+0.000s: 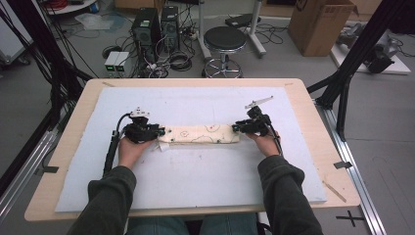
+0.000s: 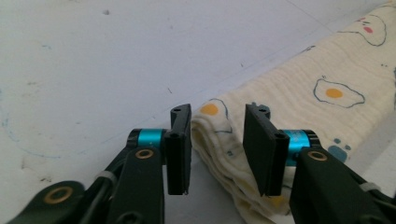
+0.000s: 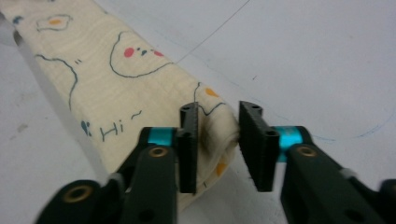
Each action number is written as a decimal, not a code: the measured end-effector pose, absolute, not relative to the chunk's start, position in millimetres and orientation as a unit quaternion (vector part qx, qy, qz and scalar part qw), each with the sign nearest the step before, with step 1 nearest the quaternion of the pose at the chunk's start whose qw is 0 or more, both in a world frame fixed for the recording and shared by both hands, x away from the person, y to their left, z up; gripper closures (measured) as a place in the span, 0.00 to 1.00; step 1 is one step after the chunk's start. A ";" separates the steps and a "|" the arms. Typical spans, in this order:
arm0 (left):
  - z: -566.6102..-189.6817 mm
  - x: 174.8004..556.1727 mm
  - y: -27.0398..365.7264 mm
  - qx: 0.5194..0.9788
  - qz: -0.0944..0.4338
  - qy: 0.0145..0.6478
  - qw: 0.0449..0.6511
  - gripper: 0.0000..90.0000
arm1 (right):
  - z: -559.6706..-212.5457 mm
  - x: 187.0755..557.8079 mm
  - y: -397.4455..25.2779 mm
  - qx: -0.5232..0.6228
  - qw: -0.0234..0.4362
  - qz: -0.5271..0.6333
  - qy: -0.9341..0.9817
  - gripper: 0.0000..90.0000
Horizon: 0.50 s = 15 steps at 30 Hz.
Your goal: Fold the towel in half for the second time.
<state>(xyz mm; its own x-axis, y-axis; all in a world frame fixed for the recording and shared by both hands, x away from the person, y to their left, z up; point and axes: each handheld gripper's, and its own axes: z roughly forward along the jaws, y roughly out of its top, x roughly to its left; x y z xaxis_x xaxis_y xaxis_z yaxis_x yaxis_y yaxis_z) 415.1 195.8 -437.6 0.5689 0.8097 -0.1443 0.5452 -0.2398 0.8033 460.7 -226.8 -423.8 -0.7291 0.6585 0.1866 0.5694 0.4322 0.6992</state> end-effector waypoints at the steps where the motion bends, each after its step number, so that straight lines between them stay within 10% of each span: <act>1: -435.5 413.9 196.9 0.771 0.155 0.438 0.434 0.66 | -422.6 460.3 -228.2 0.362 0.055 0.395 0.843 0.72; 15: -425.9 396.6 184.8 0.818 0.137 0.373 0.417 0.67 | -414.8 446.5 -224.1 0.336 0.054 0.406 0.848 0.66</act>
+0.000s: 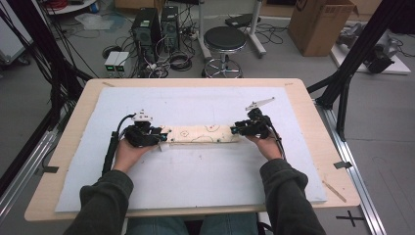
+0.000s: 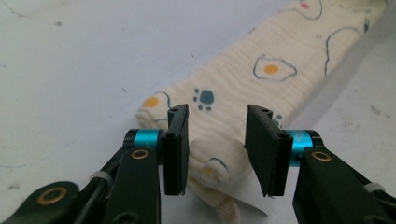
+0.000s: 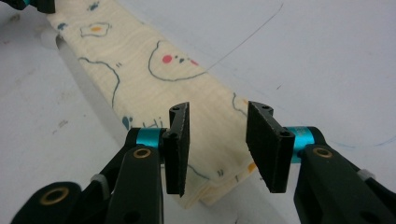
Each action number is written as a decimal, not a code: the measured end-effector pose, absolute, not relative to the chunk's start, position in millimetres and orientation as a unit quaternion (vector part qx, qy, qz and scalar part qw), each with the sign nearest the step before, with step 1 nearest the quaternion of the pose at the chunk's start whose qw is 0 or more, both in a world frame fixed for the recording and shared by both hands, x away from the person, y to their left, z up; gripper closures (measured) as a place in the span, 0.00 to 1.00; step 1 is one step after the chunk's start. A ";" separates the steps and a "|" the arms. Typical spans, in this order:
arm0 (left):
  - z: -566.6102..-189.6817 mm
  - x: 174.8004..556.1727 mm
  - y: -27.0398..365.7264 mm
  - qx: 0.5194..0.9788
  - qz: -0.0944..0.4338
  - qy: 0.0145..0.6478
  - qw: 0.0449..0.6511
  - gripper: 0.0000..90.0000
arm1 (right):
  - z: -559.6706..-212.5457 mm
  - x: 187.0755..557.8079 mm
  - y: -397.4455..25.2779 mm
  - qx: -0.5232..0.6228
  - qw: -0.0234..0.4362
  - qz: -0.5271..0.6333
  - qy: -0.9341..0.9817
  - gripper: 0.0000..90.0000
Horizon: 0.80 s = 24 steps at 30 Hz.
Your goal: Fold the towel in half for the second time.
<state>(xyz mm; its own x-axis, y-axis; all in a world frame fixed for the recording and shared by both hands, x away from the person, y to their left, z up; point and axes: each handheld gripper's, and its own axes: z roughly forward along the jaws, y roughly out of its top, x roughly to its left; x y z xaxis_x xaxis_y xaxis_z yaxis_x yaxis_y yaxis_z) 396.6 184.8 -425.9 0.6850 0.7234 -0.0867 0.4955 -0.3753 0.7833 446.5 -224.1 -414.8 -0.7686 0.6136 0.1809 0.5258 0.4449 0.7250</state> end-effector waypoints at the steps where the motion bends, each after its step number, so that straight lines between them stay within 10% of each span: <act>1: -427.5 396.4 184.2 0.823 0.137 0.368 0.411 0.67 | -417.0 445.9 -222.6 0.334 0.056 0.400 0.852 0.66; 24: -429.6 393.2 181.2 0.827 0.143 0.361 0.406 0.61 | -429.2 444.4 -217.0 0.336 0.066 0.375 0.861 0.61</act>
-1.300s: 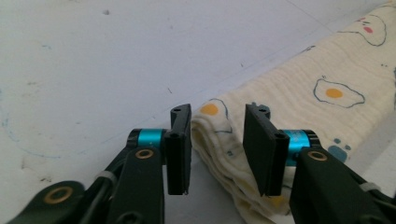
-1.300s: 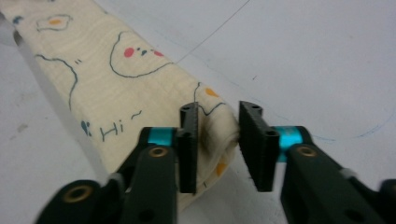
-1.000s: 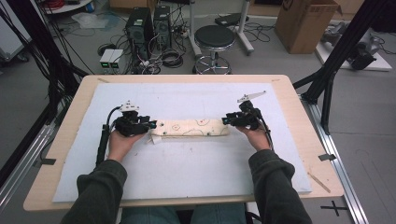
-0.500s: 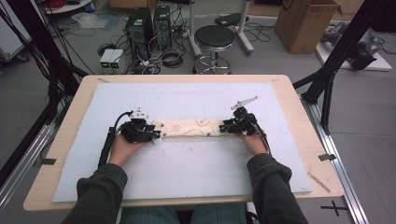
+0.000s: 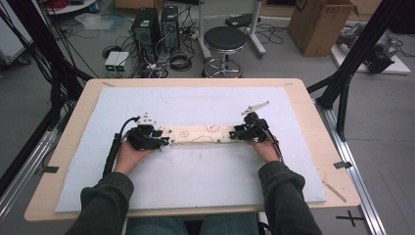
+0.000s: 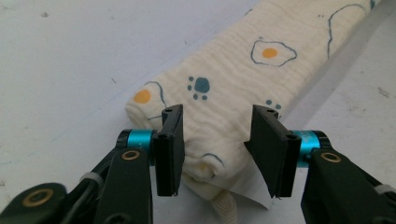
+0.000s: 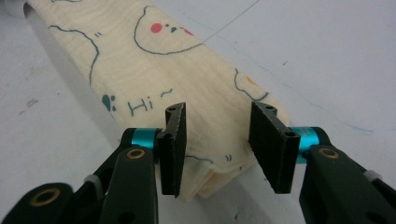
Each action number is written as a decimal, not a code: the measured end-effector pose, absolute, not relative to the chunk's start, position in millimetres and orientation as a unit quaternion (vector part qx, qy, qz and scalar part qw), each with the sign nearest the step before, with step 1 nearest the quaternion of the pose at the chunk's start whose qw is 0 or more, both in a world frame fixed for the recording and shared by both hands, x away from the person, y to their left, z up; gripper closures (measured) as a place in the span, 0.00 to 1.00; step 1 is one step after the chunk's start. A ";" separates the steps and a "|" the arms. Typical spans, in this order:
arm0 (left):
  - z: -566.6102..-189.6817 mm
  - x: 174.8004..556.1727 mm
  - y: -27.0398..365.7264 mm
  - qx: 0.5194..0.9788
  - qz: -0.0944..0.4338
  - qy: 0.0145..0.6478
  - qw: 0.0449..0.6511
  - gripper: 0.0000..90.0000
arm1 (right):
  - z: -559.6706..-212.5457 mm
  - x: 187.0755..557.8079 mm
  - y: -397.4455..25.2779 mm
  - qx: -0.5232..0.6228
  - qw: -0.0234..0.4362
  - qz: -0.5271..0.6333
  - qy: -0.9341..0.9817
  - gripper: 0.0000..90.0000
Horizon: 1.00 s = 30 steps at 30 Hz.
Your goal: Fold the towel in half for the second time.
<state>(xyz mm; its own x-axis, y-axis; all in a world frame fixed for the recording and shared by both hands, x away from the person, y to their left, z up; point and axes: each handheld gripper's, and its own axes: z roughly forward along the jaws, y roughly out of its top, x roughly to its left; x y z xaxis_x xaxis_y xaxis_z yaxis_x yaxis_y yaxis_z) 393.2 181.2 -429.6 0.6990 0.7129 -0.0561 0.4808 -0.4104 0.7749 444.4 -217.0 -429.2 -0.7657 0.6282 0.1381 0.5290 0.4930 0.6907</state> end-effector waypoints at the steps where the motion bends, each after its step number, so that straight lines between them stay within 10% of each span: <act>1: -428.6 392.8 181.6 0.824 0.143 0.362 0.412 0.60 | -428.4 443.9 -216.9 0.336 0.067 0.377 0.861 0.60; 30: -398.7 370.3 188.4 0.798 0.142 0.356 0.465 0.40 | -394.3 419.2 -233.5 0.370 0.066 0.462 0.803 0.22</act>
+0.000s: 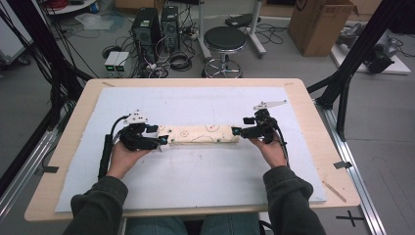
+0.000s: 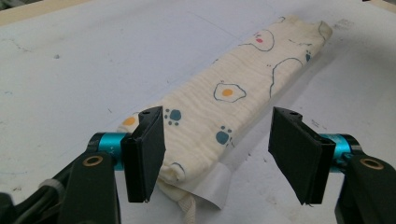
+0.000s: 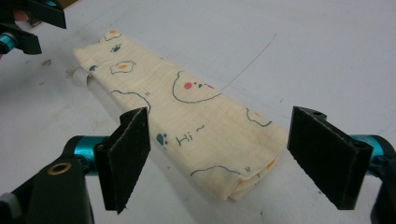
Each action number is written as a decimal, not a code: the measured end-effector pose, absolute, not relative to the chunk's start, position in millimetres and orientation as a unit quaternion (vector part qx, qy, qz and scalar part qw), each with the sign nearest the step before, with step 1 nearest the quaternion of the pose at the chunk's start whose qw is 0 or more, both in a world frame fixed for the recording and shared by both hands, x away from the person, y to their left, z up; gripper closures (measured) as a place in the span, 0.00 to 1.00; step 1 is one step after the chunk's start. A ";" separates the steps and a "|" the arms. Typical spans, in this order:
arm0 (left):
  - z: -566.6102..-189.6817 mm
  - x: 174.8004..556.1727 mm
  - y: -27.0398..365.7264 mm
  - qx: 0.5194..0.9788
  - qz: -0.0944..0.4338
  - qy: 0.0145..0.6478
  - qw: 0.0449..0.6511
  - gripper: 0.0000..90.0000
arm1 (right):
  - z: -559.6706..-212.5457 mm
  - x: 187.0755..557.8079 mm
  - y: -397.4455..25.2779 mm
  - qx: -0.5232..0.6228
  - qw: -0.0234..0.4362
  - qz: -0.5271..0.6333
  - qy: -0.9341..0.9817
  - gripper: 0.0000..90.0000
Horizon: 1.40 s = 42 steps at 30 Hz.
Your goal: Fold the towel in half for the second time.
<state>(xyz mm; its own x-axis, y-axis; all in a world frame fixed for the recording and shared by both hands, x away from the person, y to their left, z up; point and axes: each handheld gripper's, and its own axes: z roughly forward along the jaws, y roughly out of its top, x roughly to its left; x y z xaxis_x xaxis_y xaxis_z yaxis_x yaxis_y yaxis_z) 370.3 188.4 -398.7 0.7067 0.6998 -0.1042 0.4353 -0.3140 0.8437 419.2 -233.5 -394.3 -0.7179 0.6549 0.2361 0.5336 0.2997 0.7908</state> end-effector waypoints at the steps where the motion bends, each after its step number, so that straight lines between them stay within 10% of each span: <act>1: -398.3 369.6 188.4 0.798 0.142 0.356 0.465 0.40 | -393.7 418.6 -233.7 0.368 0.067 0.464 0.803 0.22; 42: -387.6 343.6 199.6 0.803 0.149 0.334 0.471 0.38 | -379.6 388.4 -240.2 0.349 0.090 0.477 0.802 0.16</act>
<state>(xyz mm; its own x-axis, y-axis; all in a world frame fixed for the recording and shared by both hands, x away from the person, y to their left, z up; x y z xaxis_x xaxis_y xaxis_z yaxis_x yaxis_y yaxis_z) 343.6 199.6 -387.6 0.7323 0.6768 -0.0752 0.3955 -0.3329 0.8560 388.4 -240.2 -379.6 -0.7405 0.6451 0.1884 0.4739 0.3023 0.8271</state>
